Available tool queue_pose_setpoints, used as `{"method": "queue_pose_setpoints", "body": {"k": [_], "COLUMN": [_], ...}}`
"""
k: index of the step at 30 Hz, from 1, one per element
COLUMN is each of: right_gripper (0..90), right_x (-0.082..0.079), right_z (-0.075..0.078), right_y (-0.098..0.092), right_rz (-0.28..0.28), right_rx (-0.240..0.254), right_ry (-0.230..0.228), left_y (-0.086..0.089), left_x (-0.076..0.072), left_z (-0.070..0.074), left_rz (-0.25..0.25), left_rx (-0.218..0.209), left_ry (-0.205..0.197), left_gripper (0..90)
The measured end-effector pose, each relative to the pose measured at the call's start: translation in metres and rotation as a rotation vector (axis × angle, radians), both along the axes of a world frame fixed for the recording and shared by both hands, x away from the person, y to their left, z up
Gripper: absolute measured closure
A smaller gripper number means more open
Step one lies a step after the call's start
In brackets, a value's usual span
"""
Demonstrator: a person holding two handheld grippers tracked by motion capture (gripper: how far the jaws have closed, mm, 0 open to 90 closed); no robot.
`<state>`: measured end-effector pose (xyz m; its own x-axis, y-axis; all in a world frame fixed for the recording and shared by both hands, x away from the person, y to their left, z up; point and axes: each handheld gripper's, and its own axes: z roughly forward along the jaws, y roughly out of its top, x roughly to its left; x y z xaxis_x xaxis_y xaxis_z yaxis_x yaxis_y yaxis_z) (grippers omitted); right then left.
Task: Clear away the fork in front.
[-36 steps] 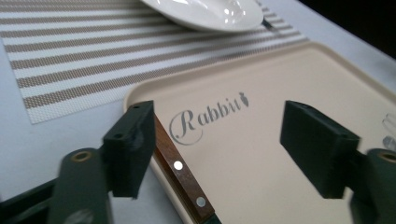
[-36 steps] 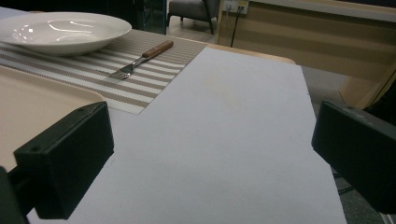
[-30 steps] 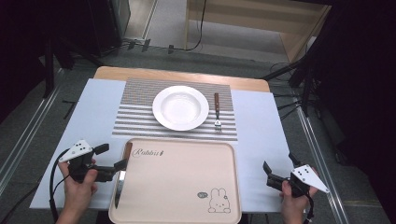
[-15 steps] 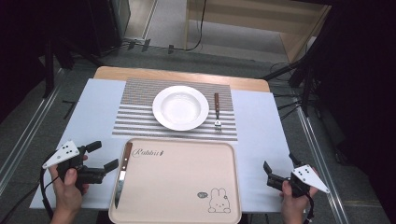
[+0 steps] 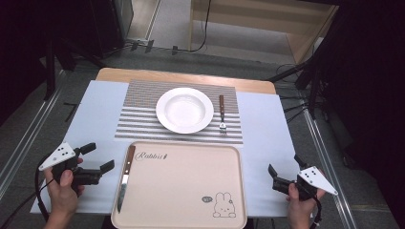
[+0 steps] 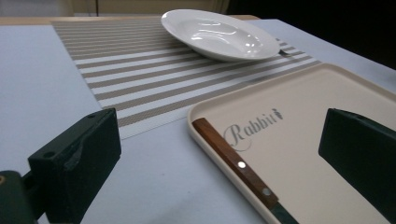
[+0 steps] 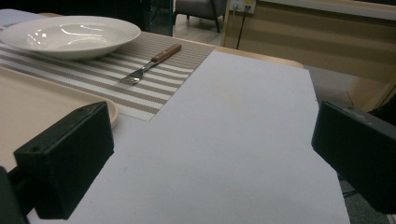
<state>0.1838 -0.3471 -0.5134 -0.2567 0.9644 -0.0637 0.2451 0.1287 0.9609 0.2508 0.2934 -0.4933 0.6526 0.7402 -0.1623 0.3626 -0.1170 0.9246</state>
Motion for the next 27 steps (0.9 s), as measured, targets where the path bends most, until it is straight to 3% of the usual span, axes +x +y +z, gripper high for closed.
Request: {"method": "queue_pose_setpoints", "body": {"k": [6, 15, 23, 27], "right_gripper": [0.0, 0.0, 0.0, 0.0], "right_x": [0.001, 0.013, 0.030, 0.040], "right_z": [0.011, 0.022, 0.035, 0.040], "right_y": [0.009, 0.017, 0.030, 0.034], "right_rz": [0.021, 0.043, 0.069, 0.067], "right_rx": [-0.014, -0.026, -0.050, -0.033], "right_ry": [0.015, 0.043, 0.049, 0.056], "left_y": [0.002, -0.003, -0.002, -0.002], "left_x": [0.001, -0.005, -0.005, -0.005], "left_z": [-0.006, -0.011, -0.012, -0.012], "left_rz": [0.022, 0.011, 0.018, 0.020], "left_rx": [0.004, 0.026, 0.010, 0.008], "left_ry": [-0.018, -0.064, -0.057, -0.056], "left_gripper": [0.0, 0.0, 0.0, 0.0]}}
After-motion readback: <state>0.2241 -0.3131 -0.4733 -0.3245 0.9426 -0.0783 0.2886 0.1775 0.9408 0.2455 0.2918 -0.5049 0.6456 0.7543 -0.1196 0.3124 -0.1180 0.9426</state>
